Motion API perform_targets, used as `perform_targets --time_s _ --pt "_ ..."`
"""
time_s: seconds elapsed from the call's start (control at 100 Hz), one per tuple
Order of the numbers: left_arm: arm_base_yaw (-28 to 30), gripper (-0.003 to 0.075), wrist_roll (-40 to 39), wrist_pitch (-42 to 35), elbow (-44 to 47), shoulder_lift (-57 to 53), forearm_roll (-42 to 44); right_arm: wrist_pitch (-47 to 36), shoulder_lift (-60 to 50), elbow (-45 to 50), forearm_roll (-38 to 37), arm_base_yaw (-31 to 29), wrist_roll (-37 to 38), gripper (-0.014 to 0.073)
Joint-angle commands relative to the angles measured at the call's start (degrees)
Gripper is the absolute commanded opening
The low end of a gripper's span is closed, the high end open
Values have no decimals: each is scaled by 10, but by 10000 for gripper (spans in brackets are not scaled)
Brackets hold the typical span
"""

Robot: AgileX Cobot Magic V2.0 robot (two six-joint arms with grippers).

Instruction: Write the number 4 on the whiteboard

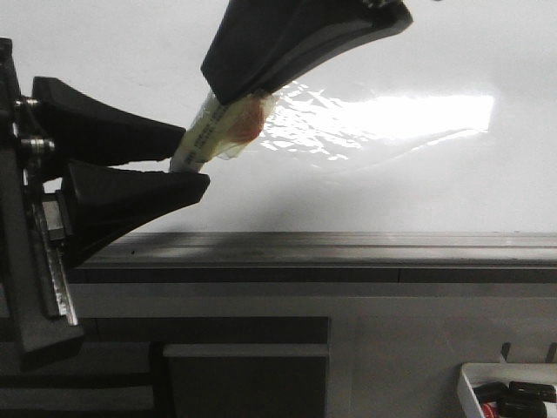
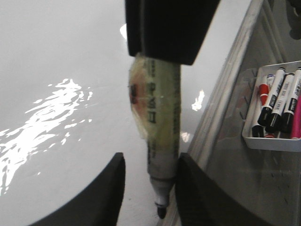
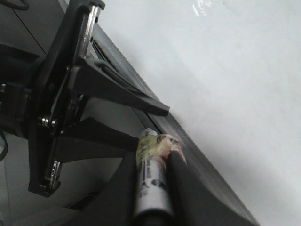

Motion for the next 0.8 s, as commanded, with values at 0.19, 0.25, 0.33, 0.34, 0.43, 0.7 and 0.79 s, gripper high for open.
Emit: perform_targets --time_s 0.19,0.25,0.33,0.34,0.43,0.7,0.79 --pt "-1 332 -11 -111 68 -85 -97 -33 -11 -26 -2 -18 2 -61" --pt "-1 332 -27 -144 98 -118 -142 -27 -11 -39 0 -24 2 -61" --pt "-1 332 -46 -162 121 -158 -204 -23 -11 -57 -1 -27 2 -61" --pt "-1 332 -47 -161 123 -165 -208 -23 -11 -59 -2 -30 2 -61" --pt "-1 332 -47 -136 122 -206 -237 -23 -10 -78 -4 -41 2 -61" --pt "-1 321 -47 -25 87 -239 -260 -23 16 -123 -12 -89 2 -61" --pt "-1 293 -47 -10 82 -239 -267 -25 35 -137 -12 -100 2 -61"
